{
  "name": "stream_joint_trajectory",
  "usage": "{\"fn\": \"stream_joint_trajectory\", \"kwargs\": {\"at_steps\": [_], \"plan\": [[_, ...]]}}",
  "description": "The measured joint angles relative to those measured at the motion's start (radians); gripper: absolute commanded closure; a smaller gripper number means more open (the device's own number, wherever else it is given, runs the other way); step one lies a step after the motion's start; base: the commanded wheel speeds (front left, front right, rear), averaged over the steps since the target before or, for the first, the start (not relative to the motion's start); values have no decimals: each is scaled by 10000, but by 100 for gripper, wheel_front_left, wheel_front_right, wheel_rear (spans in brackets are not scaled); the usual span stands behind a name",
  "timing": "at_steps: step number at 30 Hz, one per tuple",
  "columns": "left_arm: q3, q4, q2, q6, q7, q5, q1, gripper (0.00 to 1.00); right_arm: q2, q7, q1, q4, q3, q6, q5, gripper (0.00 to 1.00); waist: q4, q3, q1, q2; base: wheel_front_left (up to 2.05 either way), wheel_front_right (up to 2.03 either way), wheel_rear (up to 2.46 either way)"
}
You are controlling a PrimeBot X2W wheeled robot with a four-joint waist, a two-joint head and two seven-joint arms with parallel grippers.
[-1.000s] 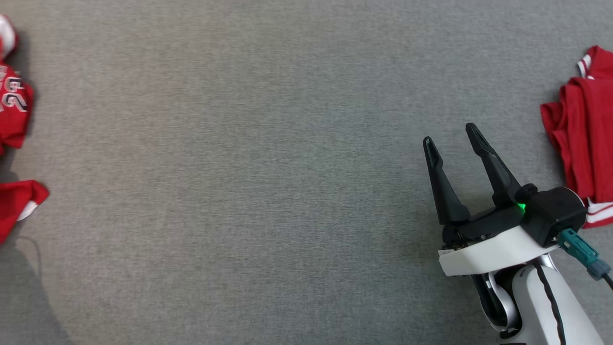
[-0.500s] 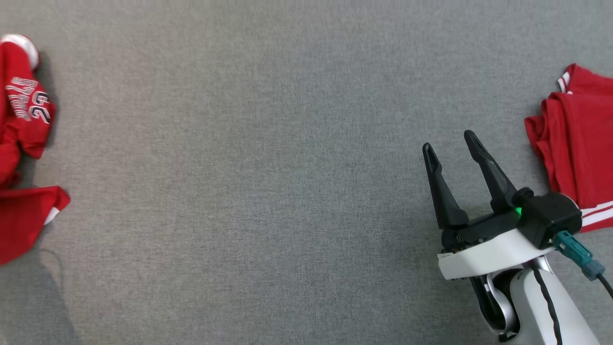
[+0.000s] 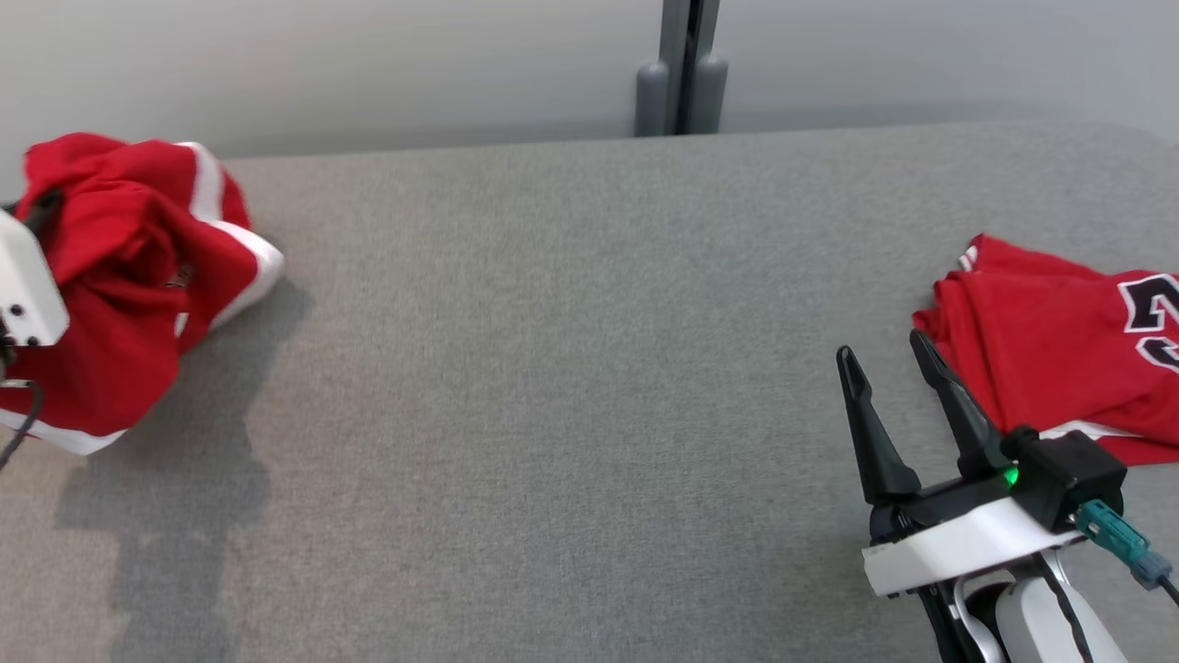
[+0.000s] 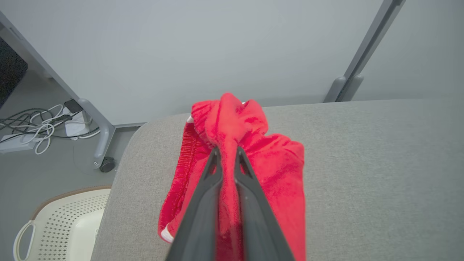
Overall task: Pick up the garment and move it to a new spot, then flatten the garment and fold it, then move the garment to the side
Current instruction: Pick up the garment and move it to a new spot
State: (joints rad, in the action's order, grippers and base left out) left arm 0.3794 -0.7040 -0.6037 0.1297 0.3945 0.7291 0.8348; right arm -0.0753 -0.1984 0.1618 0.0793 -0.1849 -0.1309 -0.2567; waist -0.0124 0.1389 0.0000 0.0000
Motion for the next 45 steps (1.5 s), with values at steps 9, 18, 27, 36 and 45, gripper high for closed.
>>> {"fn": "stream_joint_trajectory", "kwargs": {"at_steps": [9, 18, 27, 36, 45], "plan": [[245, 3083, 422, -278, 897, 612, -540, 100, -217, 40, -594, -119, 290, 0, -257, 0, -719, -1080, 0, 0, 0, 0, 0], [531, 6477, 1342, -1145, 1122, 1131, -1835, 100, -299, 132, -827, -466, 612, 0, -291, 0, -1384, -1163, 0, 0, 0, 0, 0], [1714, 6631, 1854, -1386, -635, -539, -3149, 100, -198, 140, -824, -489, 435, 2, -318, 0, -1774, -832, -1, 0, 0, 0, 0], [3108, 3131, 3131, -531, -2915, -1465, -3555, 12, -153, 134, -635, -330, 217, 0, -332, 0, -2066, -547, -1, 0, 0, 0, 0], [3359, 1653, 3662, -238, -4136, -1534, -3139, 0, -224, 234, -697, -267, 297, 0, -267, 0, -1882, -667, 0, 0, 0, 0, 0]]}}
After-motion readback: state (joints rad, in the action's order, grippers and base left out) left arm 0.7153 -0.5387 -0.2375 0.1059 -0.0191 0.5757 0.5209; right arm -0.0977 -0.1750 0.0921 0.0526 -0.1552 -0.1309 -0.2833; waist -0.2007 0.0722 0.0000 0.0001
